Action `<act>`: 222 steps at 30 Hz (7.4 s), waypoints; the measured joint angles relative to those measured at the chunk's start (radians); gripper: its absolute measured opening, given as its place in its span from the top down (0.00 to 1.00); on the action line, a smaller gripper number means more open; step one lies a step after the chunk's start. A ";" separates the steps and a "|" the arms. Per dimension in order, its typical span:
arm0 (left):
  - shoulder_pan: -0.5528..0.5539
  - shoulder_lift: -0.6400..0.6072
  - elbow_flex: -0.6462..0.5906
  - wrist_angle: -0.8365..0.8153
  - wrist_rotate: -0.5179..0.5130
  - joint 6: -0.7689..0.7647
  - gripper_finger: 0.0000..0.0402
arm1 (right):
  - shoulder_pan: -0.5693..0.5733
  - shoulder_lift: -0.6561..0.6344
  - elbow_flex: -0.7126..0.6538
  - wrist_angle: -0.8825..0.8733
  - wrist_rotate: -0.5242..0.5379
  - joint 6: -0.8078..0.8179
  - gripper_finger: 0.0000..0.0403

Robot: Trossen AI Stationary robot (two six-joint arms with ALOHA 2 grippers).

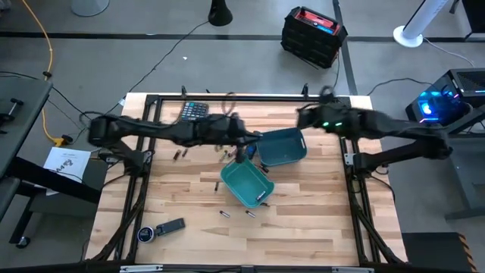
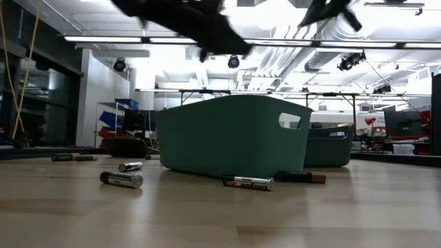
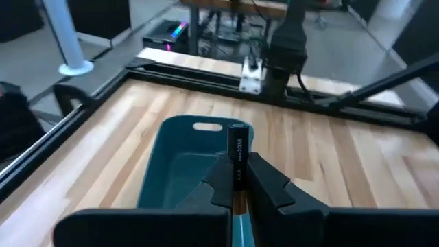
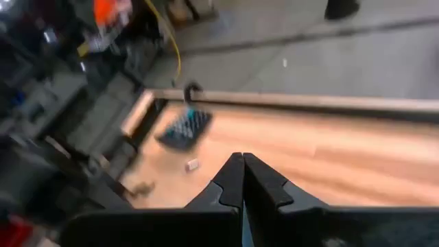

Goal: Sort batteries
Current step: Put the black battery into the blue bin

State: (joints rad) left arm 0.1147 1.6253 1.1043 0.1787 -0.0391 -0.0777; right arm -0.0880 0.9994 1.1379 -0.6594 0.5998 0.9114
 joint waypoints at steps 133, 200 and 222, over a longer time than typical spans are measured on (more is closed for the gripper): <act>0.179 -0.398 -0.631 -0.923 -0.140 -0.720 0.53 | 0.010 0.139 0.038 -0.188 -0.059 -0.041 1.00; -0.217 -0.526 -0.283 -0.676 -0.249 -0.520 0.52 | 0.679 0.360 -0.151 0.049 -0.522 0.389 0.95; -0.168 -0.683 -0.320 -0.724 -0.251 -0.513 0.52 | 0.571 0.907 -0.025 0.250 -0.286 -0.174 0.52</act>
State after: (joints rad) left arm -0.0528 0.9424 0.7845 -0.5458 -0.2901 -0.5911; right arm 0.4829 1.9069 1.1133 -0.4091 0.3141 0.7371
